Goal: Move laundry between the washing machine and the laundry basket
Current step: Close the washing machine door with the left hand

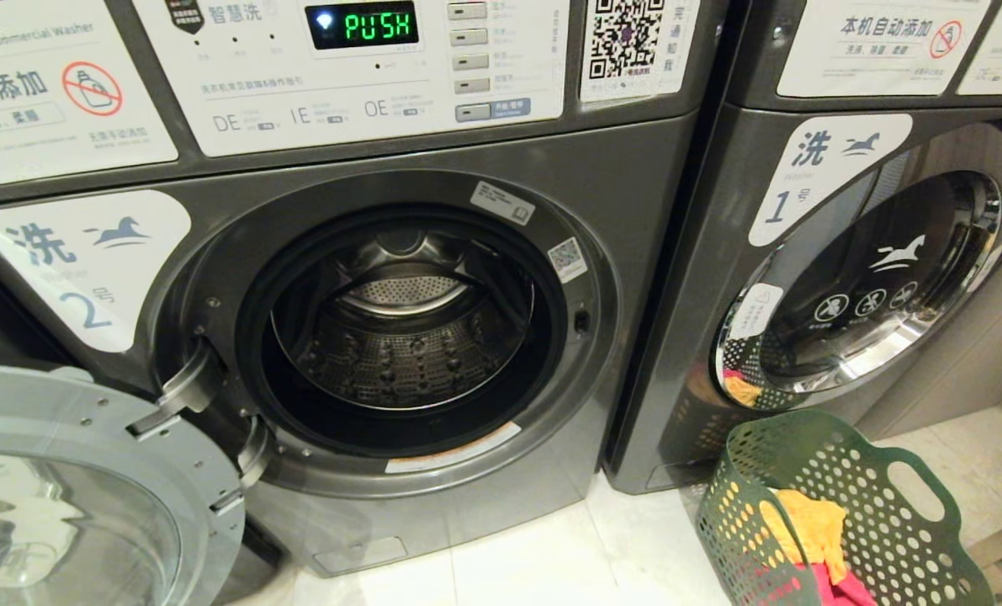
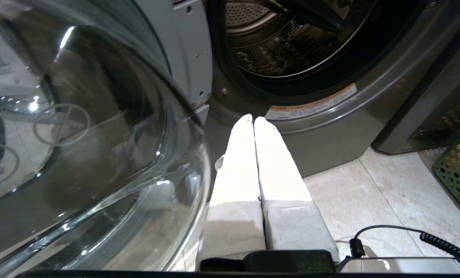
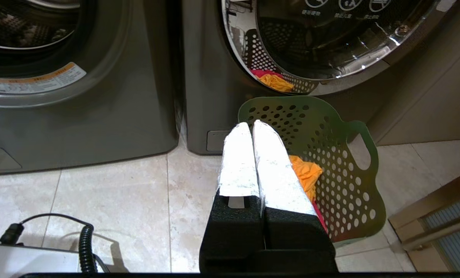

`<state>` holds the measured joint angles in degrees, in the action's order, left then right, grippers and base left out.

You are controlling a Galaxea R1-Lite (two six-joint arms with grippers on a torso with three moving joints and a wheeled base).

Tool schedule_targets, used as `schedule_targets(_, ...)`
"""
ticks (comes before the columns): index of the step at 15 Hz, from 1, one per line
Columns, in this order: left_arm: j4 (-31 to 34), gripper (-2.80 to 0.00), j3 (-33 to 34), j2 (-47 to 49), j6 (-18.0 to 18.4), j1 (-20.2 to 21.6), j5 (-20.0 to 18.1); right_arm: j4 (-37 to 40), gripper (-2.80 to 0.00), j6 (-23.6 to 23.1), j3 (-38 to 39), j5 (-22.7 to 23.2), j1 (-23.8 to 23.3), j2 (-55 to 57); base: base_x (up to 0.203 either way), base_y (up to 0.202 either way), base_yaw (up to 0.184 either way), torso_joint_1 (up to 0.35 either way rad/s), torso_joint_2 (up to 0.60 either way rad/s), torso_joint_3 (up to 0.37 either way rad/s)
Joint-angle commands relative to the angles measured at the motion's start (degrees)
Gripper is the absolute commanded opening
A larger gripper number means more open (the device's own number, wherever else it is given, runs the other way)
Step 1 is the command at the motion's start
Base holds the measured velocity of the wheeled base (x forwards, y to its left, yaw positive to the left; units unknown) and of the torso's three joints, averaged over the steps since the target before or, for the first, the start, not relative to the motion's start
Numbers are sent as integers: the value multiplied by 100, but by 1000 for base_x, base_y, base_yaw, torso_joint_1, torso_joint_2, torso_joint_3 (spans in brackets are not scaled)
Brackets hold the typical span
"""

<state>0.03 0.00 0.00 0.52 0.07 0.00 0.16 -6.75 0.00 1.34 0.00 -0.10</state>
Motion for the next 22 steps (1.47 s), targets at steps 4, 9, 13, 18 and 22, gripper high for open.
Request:
schedule_targets(4,5,-280,0,0,0,1,1,-2,-280,7,0,7,5,10,4,-1,96,1,3,4)
schedule_targets(9,-3,-280,0,0,0,1,0,2,-280,15,0,-2,1,10,2,-6,109,0,2,4)
schedule_targets(13,-12,-280,0,0,-1,1,0,2,-280,15,0,-2,1,10,0,0,0,0,0,0)
schedule_targets(18,-12,-280,0,0,-35,1,0,2,-280,24,0,-2,7,10,-132,0,0,5,5,4)
schedule_targets(22,-12,-280,0,0,-35,1,0,-8,-280,33,0,7,8,10,-193,0,1,3,1,4)
